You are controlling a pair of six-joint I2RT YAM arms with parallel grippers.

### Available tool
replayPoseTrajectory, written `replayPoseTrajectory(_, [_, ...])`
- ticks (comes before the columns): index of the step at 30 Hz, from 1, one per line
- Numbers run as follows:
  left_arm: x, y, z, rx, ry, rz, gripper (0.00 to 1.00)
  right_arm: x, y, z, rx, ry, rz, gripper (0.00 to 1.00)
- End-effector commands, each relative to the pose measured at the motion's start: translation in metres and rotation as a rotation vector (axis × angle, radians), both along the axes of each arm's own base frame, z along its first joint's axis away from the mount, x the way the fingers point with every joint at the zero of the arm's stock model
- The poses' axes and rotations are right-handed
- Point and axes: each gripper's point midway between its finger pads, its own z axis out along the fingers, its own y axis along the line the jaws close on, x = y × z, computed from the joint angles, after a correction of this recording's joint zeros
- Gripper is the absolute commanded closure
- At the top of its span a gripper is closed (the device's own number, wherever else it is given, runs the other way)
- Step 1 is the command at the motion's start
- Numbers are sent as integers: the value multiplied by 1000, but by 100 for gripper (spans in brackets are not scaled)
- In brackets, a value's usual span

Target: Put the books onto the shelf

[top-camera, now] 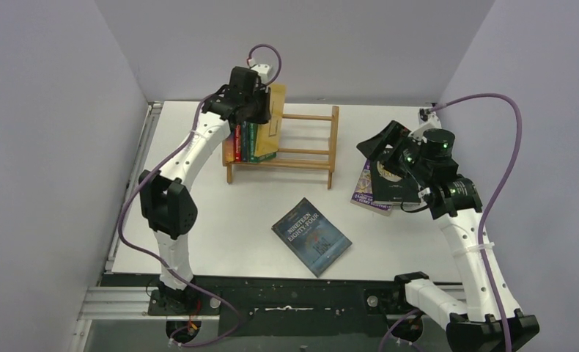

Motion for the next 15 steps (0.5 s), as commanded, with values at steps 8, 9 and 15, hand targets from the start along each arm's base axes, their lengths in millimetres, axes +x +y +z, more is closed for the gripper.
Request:
replayPoseTrajectory(8, [24, -13, 23, -21, -109, -19, 81, -6, -8, -11, -22, 4, -27, 24])
replayPoseTrajectory(9, [26, -9, 22, -10, -118, 2, 80, -7, -8, -12, -22, 8, -27, 24])
replayPoseTrajectory(15, [25, -5, 27, -4, -124, 20, 64, -8, -8, -18, -27, 21, -24, 24])
